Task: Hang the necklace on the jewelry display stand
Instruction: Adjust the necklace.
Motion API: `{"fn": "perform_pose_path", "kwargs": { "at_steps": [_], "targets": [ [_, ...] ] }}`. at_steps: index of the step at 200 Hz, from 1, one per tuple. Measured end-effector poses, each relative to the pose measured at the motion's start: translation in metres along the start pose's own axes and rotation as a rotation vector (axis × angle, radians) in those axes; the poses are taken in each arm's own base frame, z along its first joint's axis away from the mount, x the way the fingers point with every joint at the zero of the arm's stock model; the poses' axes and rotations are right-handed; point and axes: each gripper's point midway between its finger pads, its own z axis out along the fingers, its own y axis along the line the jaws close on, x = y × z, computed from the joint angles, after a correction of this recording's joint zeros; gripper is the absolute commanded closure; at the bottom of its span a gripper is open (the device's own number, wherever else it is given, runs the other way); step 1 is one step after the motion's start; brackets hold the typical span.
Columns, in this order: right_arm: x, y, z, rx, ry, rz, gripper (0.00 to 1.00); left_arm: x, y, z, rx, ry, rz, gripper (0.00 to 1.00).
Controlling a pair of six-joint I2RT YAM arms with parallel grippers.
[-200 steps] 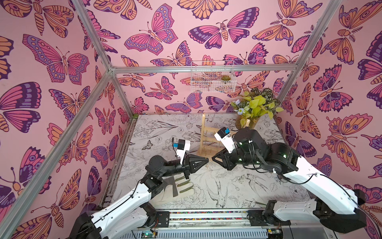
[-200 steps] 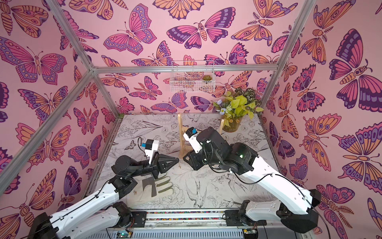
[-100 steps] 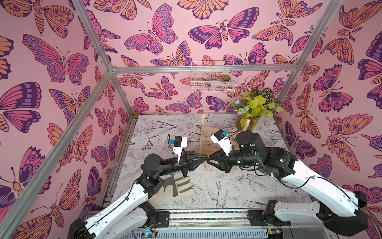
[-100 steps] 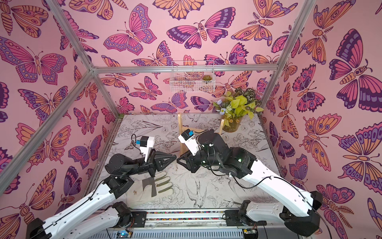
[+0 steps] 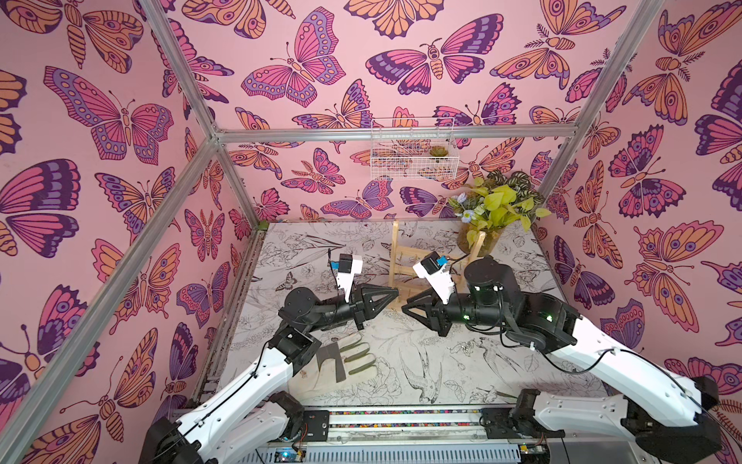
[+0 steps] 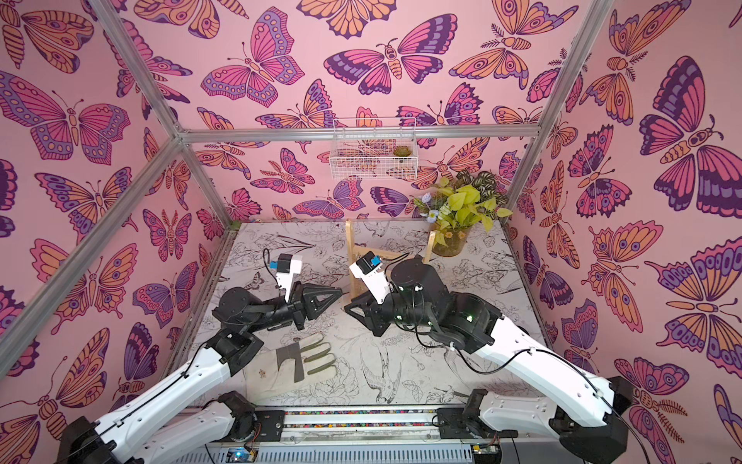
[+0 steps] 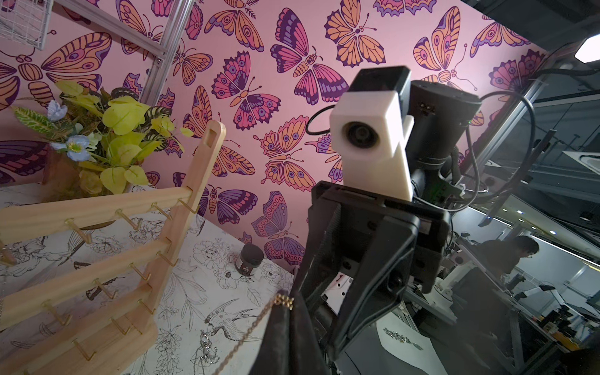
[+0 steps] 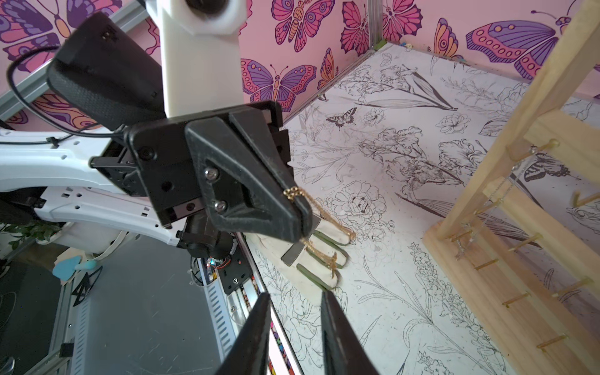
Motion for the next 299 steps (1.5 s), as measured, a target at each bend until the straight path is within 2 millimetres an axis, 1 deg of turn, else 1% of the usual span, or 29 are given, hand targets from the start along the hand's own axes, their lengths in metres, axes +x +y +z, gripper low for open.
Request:
{"fn": "perform_pose_path", "kwargs": {
  "at_steps": [58, 115, 186, 233, 267, 299],
  "targets": [
    [-0.014, -0.01, 0.005, 0.043, -0.059, -0.028, 0.76, 0.002, 0.003, 0.003, 0.007, 0.006, -0.022, 1.0],
    [-0.014, -0.024, 0.016, 0.073, -0.045, -0.009, 0.77, 0.001, 0.003, 0.003, 0.007, 0.003, -0.023, 1.0],
    [-0.014, -0.021, 0.018, 0.049, -0.048, -0.008, 0.77, 0.0, 0.005, 0.002, 0.001, -0.001, -0.022, 1.0],
    [-0.008, -0.02, 0.021, 0.028, -0.032, -0.004, 0.77, -0.001, 0.006, 0.002, -0.002, -0.003, -0.028, 1.0],
    [-0.005, -0.02, 0.026, 0.017, -0.024, -0.003, 0.77, -0.003, 0.004, 0.002, 0.011, -0.009, -0.034, 1.0],
    [-0.006, -0.019, 0.027, 0.012, -0.028, -0.004, 0.77, -0.003, 0.001, 0.003, 0.03, -0.006, -0.035, 1.0]
  ]
}}
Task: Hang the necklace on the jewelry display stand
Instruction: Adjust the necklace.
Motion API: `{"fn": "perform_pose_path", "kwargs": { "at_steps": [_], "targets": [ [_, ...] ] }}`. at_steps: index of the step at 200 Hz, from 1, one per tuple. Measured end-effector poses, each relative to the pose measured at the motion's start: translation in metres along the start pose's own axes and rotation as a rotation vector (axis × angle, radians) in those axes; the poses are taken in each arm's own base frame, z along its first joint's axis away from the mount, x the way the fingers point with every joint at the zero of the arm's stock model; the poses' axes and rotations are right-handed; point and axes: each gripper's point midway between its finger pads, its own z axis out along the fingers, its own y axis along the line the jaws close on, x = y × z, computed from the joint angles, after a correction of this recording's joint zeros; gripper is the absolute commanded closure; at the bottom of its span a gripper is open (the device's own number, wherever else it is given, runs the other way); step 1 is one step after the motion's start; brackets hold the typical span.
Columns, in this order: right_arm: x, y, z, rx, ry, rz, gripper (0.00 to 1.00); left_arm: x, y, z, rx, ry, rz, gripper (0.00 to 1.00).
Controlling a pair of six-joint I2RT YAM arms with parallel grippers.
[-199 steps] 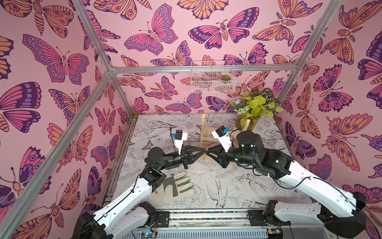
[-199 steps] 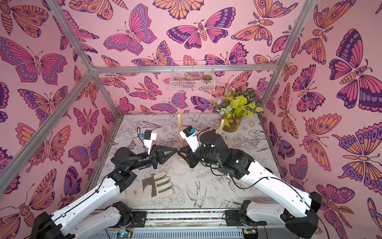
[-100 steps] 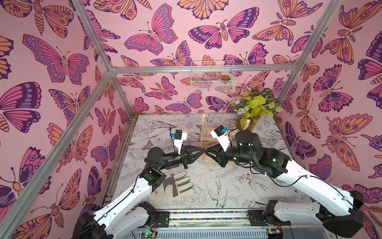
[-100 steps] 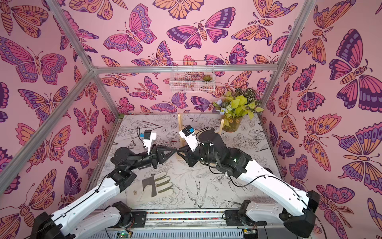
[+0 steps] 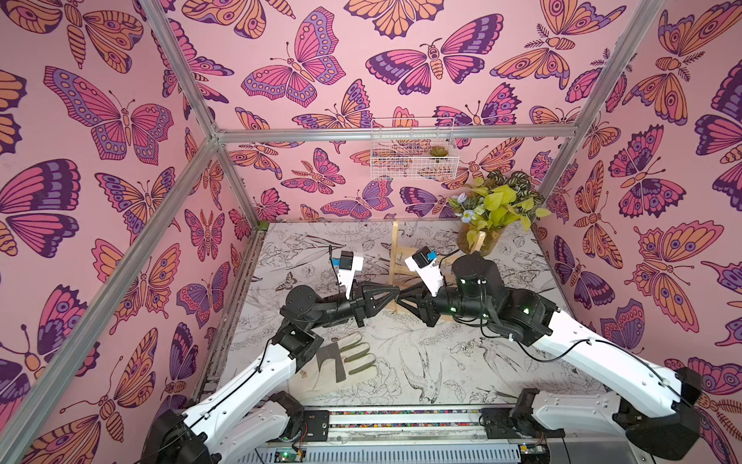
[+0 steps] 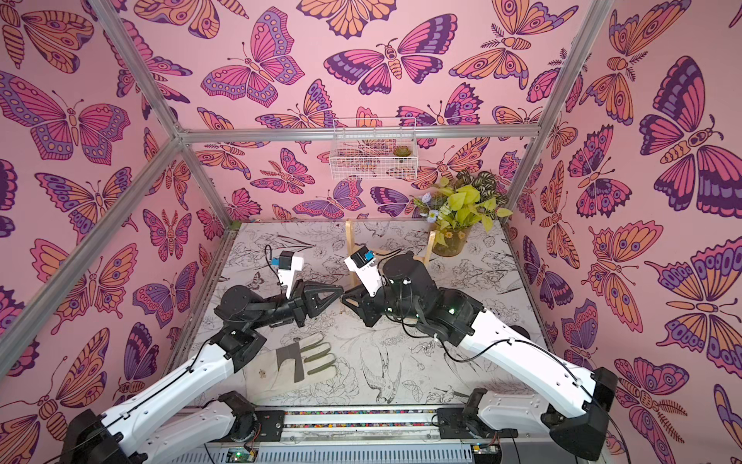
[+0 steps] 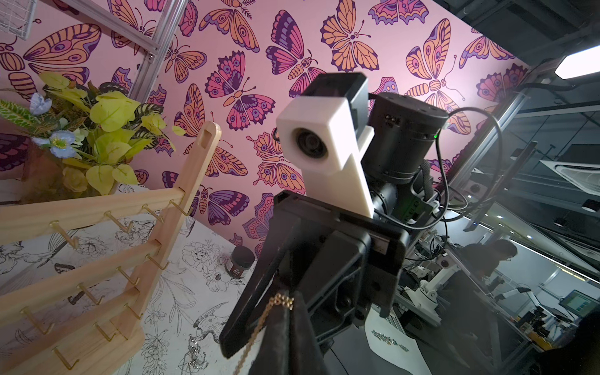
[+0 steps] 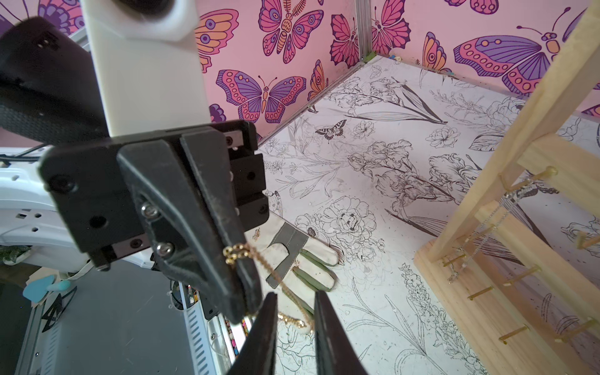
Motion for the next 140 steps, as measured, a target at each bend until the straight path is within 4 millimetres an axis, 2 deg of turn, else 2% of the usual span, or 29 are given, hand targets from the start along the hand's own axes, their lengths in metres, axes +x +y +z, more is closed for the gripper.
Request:
{"fn": "perform_pose_path", "kwargs": {
  "at_steps": [140],
  "targets": [
    [-0.0042, -0.0036, 0.0022, -0.008, -0.026, 0.002, 0.78, -0.0012, -0.0034, 0.0004, 0.013, 0.004, -0.002, 1.0]
  ]
}}
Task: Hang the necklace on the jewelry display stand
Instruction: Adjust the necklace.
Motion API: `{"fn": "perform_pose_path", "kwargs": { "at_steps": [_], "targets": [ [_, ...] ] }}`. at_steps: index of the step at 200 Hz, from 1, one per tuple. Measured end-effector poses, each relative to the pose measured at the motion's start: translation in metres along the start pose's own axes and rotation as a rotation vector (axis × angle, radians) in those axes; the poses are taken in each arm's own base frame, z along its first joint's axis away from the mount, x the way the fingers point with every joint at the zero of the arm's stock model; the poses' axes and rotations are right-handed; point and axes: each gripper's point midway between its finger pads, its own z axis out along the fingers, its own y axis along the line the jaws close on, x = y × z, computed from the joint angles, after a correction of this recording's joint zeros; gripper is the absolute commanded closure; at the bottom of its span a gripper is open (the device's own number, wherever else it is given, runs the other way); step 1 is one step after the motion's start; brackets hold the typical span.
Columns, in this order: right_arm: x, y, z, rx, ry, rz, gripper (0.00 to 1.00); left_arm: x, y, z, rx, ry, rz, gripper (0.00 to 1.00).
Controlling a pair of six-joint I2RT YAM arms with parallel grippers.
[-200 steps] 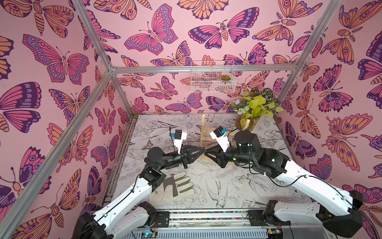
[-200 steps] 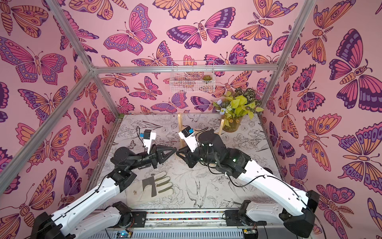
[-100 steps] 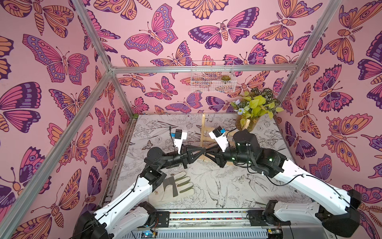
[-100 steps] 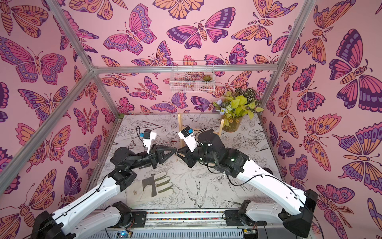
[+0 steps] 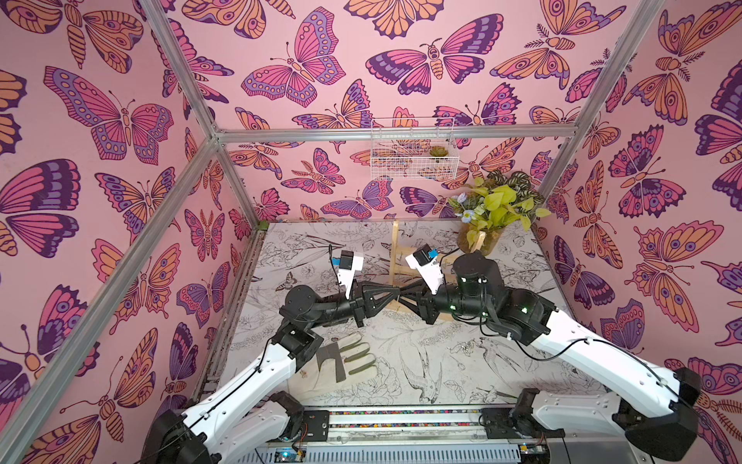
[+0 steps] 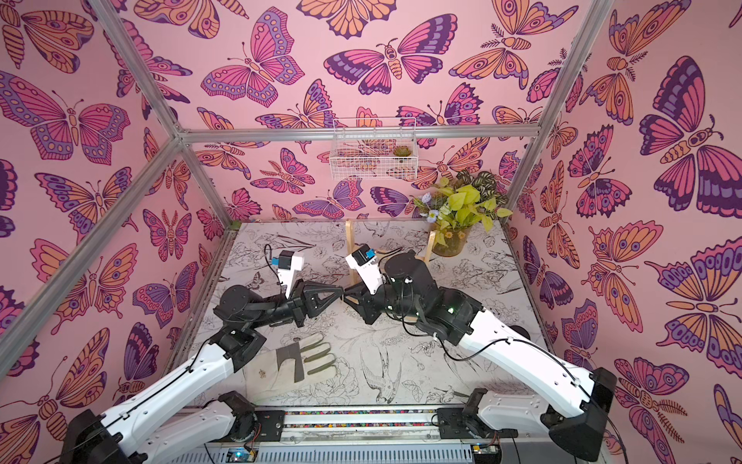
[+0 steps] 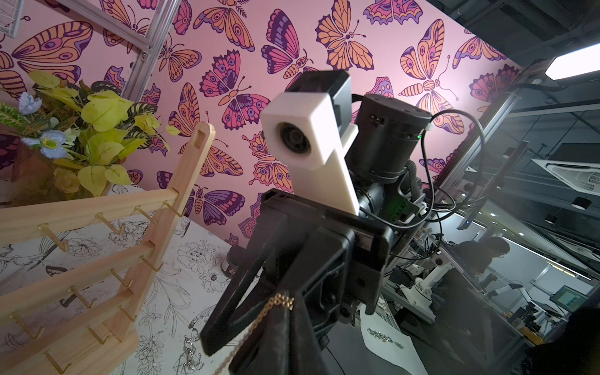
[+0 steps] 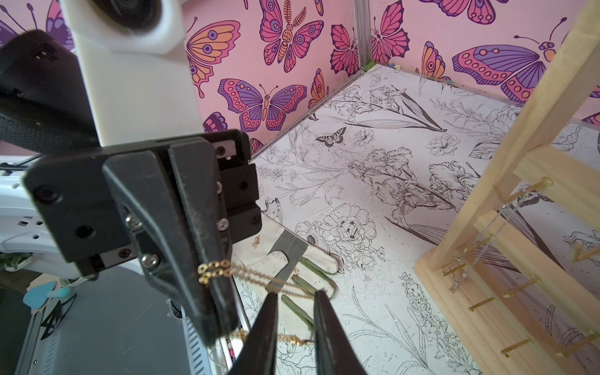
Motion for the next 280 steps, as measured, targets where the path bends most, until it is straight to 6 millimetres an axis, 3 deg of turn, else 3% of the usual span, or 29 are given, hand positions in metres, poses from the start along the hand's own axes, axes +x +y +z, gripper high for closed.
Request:
{"fn": "perform_pose_path", "kwargs": {
  "at_steps": [280],
  "targets": [
    [-0.0077, -0.002, 0.0048, -0.006, -0.045, -0.003, 0.78, -0.003, -0.0035, 0.0017, 0.016, 0.003, 0.002, 1.0]
  ]
}}
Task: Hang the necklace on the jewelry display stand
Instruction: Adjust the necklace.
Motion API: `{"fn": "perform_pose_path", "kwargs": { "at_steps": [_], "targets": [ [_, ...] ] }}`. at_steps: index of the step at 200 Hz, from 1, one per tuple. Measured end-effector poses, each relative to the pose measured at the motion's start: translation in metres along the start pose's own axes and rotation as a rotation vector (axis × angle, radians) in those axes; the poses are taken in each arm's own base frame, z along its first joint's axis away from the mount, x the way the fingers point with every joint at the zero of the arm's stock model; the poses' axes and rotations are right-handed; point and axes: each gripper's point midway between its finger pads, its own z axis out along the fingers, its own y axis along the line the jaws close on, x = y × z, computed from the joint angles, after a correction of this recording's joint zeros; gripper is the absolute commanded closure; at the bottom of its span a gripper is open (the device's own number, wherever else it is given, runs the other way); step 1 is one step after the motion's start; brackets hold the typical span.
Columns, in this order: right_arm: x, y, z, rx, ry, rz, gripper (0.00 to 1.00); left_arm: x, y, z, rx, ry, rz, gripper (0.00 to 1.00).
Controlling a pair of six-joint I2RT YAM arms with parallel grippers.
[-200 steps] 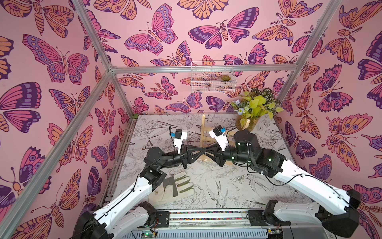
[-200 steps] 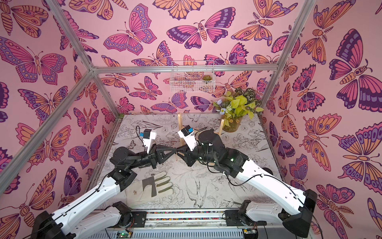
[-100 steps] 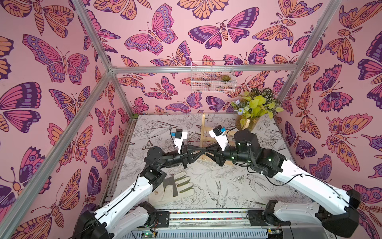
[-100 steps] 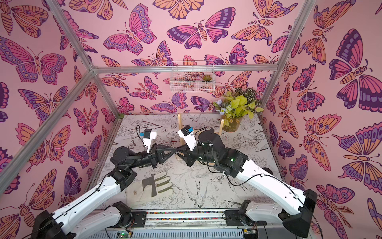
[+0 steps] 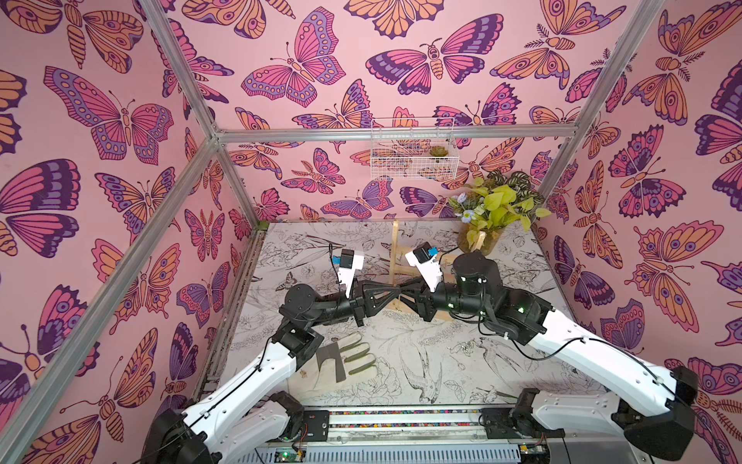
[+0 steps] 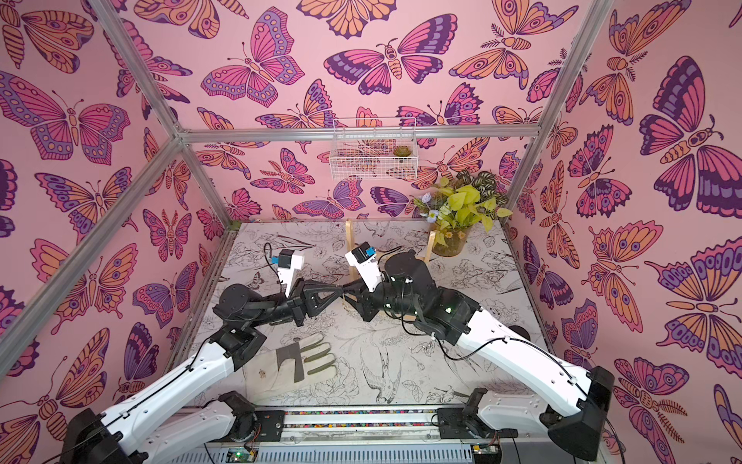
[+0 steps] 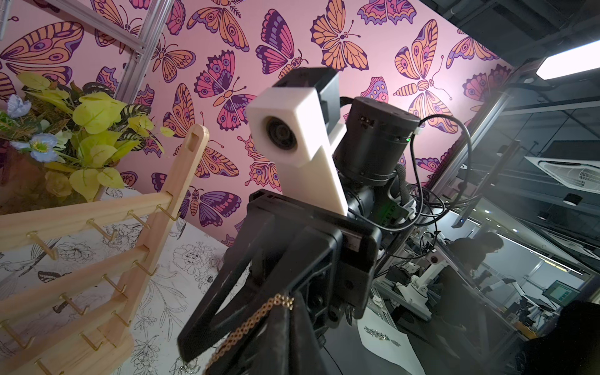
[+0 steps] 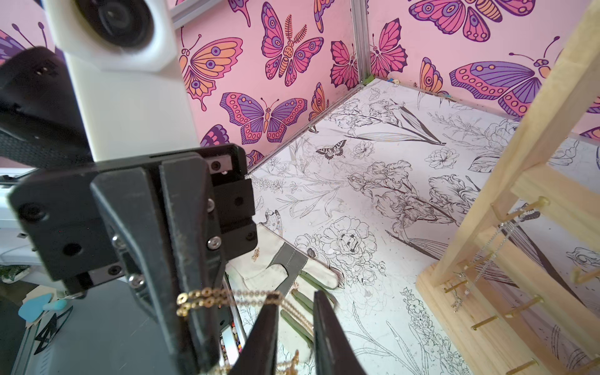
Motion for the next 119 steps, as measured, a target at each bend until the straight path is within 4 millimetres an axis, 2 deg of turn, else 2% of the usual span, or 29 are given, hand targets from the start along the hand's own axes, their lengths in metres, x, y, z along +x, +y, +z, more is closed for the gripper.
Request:
{"fn": "perform_pose_path", "kwargs": {
  "at_steps": [119],
  "targets": [
    [-0.0006, -0.0047, 0.0003, 0.018, -0.006, 0.001, 0.78, -0.0001, 0.0001, 0.0, -0.001, -0.001, 0.0, 1.0]
  ]
}}
